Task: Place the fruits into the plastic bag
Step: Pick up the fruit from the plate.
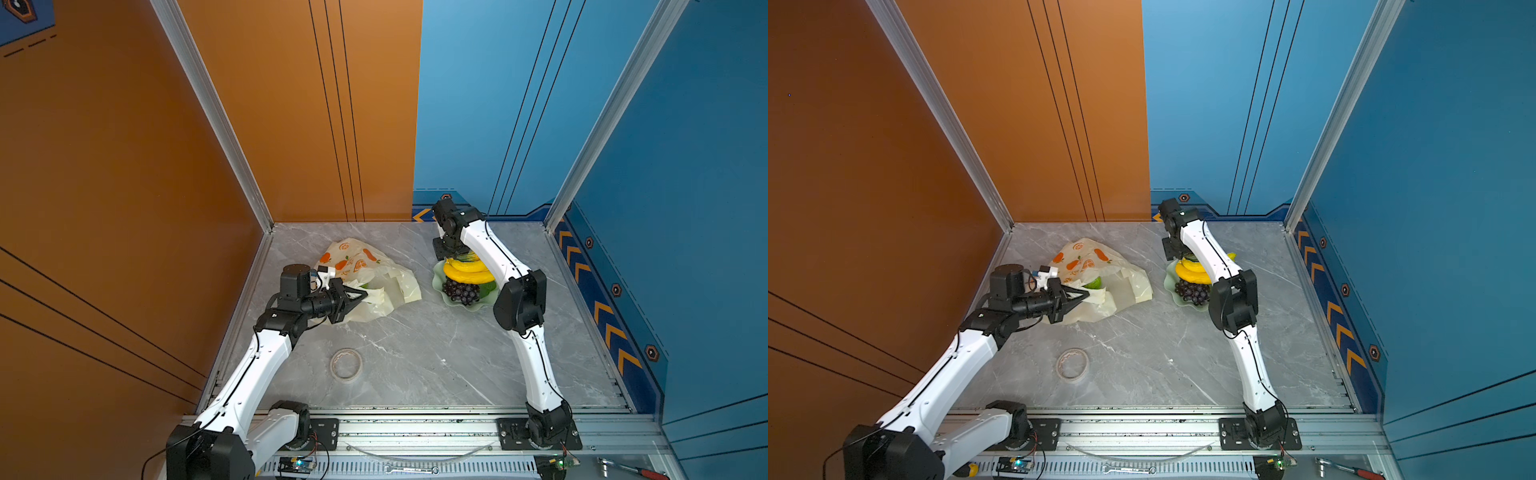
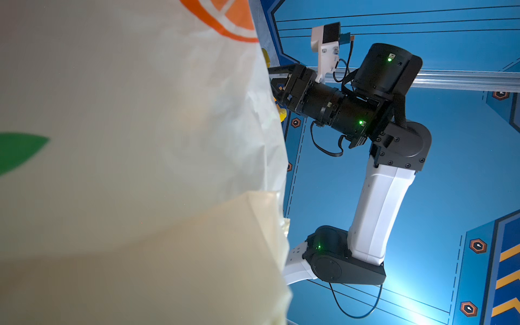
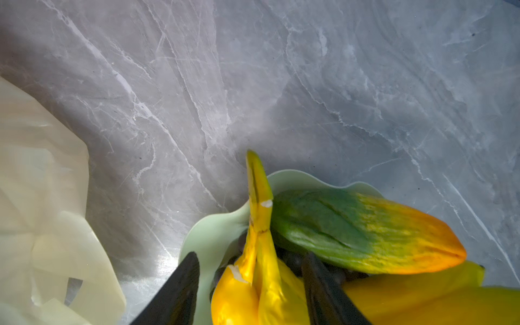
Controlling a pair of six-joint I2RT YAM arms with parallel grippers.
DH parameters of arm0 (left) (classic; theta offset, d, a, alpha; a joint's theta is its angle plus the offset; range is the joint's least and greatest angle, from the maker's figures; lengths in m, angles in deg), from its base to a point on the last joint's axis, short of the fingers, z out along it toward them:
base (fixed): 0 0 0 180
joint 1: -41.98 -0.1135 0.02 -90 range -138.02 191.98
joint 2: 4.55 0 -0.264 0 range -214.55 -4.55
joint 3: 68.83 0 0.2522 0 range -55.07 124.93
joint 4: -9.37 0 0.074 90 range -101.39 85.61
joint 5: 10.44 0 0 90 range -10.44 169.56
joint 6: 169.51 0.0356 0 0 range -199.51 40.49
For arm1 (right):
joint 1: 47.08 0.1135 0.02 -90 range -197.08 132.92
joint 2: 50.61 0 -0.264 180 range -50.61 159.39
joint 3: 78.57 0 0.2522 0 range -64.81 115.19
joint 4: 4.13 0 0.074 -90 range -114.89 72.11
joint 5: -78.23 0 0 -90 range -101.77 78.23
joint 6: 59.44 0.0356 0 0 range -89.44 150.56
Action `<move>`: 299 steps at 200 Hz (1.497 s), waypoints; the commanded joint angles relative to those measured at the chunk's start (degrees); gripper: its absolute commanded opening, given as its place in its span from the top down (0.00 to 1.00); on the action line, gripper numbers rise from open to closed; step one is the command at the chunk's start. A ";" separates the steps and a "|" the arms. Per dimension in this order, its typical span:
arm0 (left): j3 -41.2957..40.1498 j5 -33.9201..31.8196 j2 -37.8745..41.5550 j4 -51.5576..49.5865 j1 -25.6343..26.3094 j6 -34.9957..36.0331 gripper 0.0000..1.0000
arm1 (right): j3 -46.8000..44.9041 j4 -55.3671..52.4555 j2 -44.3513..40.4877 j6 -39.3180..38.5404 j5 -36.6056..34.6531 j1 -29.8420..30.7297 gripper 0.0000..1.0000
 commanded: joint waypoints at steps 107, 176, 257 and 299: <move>-0.41 0.30 0.59 -0.83 -1.07 0.22 1.00 | 4.09 -1.38 4.19 -0.51 -2.32 -0.33 0.67; 0.22 0.54 -0.35 -0.81 -1.22 0.58 1.00 | 4.09 -1.07 3.84 -0.63 -3.48 -0.41 0.88; 0.12 1.47 -0.56 -1.17 -1.92 1.22 1.00 | 4.09 1.20 -0.04 -0.16 -2.46 -0.26 0.97; 0.12 1.86 -0.99 -0.83 -2.10 1.49 1.00 | 3.26 1.39 -4.28 1.65 -0.03 -1.04 0.97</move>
